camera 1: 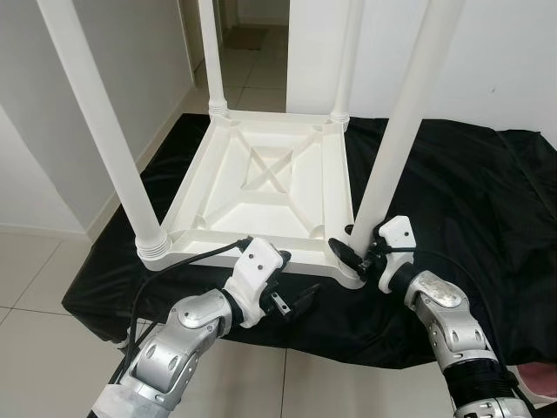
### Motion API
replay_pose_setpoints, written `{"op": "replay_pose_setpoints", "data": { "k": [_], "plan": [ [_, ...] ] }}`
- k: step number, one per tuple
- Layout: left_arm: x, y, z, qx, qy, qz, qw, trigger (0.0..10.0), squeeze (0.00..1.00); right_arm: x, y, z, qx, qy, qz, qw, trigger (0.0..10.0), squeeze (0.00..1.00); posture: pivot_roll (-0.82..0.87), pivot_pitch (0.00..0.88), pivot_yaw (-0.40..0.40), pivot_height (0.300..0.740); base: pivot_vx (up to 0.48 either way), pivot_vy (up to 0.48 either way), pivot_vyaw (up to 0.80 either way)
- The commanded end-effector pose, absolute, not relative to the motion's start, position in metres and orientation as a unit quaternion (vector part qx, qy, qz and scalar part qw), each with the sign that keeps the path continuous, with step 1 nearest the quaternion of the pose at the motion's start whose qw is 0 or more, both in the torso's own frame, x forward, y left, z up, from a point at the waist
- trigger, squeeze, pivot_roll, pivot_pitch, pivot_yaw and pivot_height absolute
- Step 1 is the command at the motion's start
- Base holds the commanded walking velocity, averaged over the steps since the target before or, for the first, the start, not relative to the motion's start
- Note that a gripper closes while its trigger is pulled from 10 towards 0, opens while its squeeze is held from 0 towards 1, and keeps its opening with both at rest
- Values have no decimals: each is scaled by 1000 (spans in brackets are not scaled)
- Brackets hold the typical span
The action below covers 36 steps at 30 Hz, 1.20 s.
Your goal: Building children table
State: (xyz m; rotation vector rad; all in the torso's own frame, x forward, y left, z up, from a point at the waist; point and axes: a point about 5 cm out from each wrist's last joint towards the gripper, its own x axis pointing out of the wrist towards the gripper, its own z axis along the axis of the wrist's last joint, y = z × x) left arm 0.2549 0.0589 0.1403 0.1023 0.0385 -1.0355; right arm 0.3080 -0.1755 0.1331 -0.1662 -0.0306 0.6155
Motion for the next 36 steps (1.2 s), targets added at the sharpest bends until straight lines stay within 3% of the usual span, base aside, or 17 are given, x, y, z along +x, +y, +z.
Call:
{"op": "replay_pose_setpoints", "data": {
  "k": [1,9,25,28,31,33,36],
  "plan": [
    [254,58,139,48,25,-507,860,10000,0,309,-176,133,-87,-10,300,950,10000,0,-55,0,37,740,0,0,0],
    [254,58,139,46,24,-504,862,10000,0,311,-174,133,-91,-13,286,954,10000,0,-55,0,35,740,0,0,0],
    [249,59,136,42,30,-502,863,10000,0,296,-159,135,-44,-42,149,987,10000,0,-49,0,25,740,0,0,0],
    [249,61,136,43,32,-502,863,10000,0,289,-153,133,-20,-40,76,996,10000,0,-50,0,26,740,0,0,0],
    [249,61,136,43,32,-502,863,10000,0,289,-153,133,-20,-40,76,996,10000,0,-50,0,26,740,0,0,0],
    [250,61,136,44,32,-501,864,10000,0,286,-146,129,4,-27,-11,1000,10000,0,-52,0,29,740,0,0,0],
    [250,60,136,44,31,-501,864,10000,0,285,-143,127,13,-21,-41,999,10000,0,-52,0,29,740,0,0,0]
  ]
}}
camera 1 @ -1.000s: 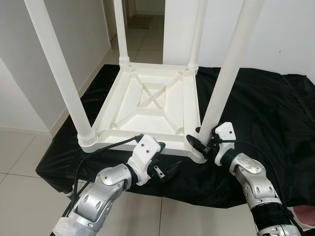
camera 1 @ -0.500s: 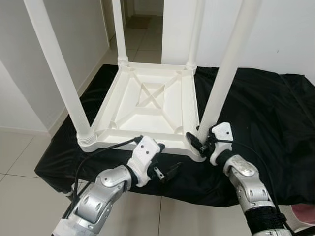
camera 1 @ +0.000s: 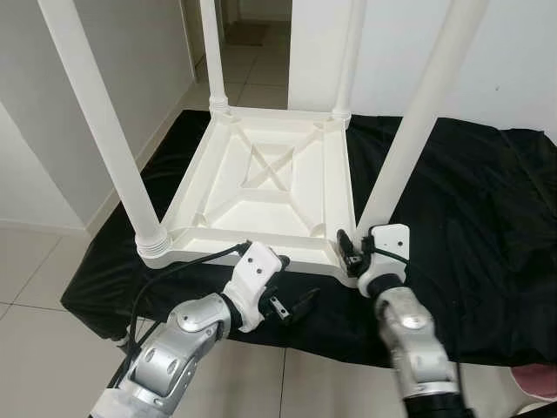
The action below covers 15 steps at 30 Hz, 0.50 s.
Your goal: Building children table
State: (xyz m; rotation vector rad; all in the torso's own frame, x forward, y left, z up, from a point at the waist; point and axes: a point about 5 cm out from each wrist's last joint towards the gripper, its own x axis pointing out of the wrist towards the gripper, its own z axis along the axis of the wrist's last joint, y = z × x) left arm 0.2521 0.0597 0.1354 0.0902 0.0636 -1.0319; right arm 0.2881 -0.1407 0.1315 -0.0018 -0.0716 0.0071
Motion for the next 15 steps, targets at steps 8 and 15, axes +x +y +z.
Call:
{"op": "replay_pose_setpoints", "data": {
  "k": [8,15],
  "plan": [
    [246,61,136,48,34,-506,861,10000,0,283,-131,131,37,-31,-39,998,10000,192,-31,0,31,740,0,0,0],
    [244,60,138,50,37,-512,857,10000,0,286,-135,140,29,-49,4,998,10000,1000,-21,50,22,740,0,0,0]
  ]
}}
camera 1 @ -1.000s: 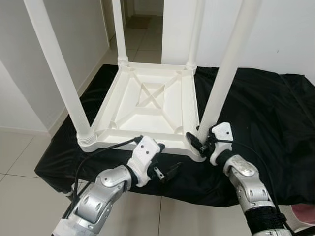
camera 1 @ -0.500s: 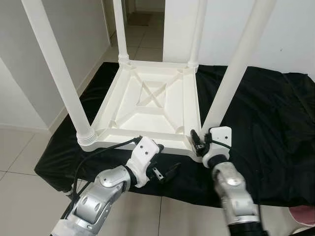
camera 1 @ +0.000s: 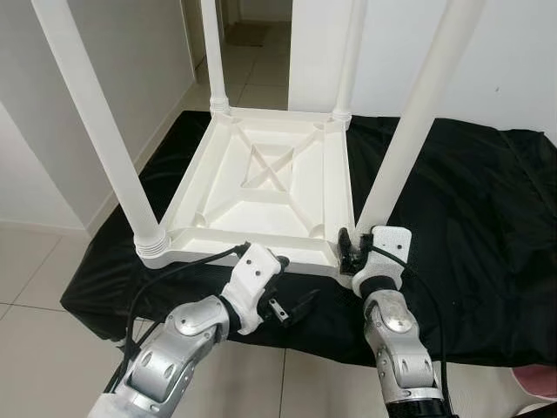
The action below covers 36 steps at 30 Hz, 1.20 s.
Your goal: Building children table
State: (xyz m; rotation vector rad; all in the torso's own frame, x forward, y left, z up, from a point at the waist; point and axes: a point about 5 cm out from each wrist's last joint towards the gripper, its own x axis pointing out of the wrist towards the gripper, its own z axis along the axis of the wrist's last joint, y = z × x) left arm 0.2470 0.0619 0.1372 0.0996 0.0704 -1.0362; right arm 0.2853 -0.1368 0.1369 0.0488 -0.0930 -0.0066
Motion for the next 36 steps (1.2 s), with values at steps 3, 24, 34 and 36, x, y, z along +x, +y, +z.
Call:
{"op": "replay_pose_setpoints", "data": {
  "k": [3,24,34,36],
  "plan": [
    [245,56,141,54,32,-519,853,10000,0,288,-137,141,28,-47,15,998,10000,1000,-21,49,17,740,0,0,0],
    [253,46,148,78,15,-547,833,10000,0,304,-162,148,-42,-61,236,969,10000,0,-29,11,1,740,0,0,0],
    [256,45,150,77,9,-544,835,10000,0,311,-162,145,-68,-44,292,953,10000,0,-27,8,-9,740,0,0,0],
    [256,45,150,77,9,-543,836,10000,0,312,-161,143,-71,-41,302,950,10000,0,-28,7,-7,740,0,0,0]
  ]
}}
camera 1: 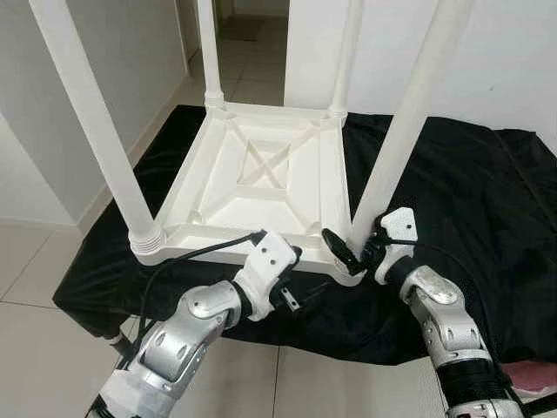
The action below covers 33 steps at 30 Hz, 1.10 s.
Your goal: Building children table
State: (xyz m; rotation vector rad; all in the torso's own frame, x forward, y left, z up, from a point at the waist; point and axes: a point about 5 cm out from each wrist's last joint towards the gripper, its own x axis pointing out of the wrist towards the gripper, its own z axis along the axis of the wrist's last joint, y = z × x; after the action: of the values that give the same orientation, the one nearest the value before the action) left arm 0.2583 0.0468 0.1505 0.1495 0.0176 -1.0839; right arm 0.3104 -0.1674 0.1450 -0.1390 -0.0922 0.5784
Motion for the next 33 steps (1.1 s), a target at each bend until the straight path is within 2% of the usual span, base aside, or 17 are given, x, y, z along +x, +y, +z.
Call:
{"op": "replay_pose_setpoints", "data": {
  "k": [1,11,12,14,15,17,18,20,21,22,26,27,29,30,33],
  "plan": [
    [256,46,150,77,9,-543,836,10000,0,311,-160,143,-79,-41,309,947,10000,0,-30,4,-5,740,0,0,0],
    [257,46,150,75,9,-542,837,10000,0,308,-165,147,-81,-55,324,941,10000,0,-44,12,-7,740,0,0,0],
    [256,45,148,72,11,-544,836,10000,0,309,-166,146,-76,-56,330,939,9294,0,-54,10,8,740,0,0,0],
    [256,45,148,72,12,-545,835,10000,0,310,-166,146,-75,-56,331,939,9294,0,-54,10,8,740,0,0,0],
    [255,45,147,72,13,-548,833,10000,0,311,-165,146,-75,-56,336,937,8392,0,-56,7,17,740,0,0,0],
    [255,45,147,72,13,-548,833,10000,0,311,-165,146,-75,-56,336,937,8392,0,-56,7,17,740,0,0,0],
    [254,45,147,73,14,-550,832,10000,0,312,-164,146,-77,-57,341,935,6627,0,-56,9,20,740,0,0,0],
    [254,45,147,73,14,-550,832,10000,0,312,-164,146,-77,-57,341,935,6627,0,-56,9,20,740,0,0,0],
    [254,45,146,74,17,-552,830,10000,0,314,-163,145,-83,-53,348,932,4314,0,-55,13,28,740,0,0,0],
    [253,46,144,78,20,-554,829,10000,0,315,-162,143,-89,-49,356,929,3216,0,-53,16,31,740,0,0,0],
    [250,47,140,83,27,-557,826,10000,0,318,-163,139,-101,-38,369,923,2275,0,-50,17,33,740,0,0,0],
    [248,48,139,82,29,-558,826,10000,0,318,-165,138,-105,-35,369,923,1490,0,-45,18,34,740,0,0,0],
    [248,48,139,82,30,-558,825,10000,0,319,-167,138,-108,-33,369,922,1490,0,-45,18,34,740,0,0,0],
    [247,48,138,82,32,-558,825,10000,0,319,-169,137,-110,-30,369,923,0,0,-44,20,33,740,0,0,0],
    [247,49,138,82,33,-557,826,10000,0,320,-170,136,-113,-28,367,923,0,0,-45,16,36,740,0,0,0]
  ]
}}
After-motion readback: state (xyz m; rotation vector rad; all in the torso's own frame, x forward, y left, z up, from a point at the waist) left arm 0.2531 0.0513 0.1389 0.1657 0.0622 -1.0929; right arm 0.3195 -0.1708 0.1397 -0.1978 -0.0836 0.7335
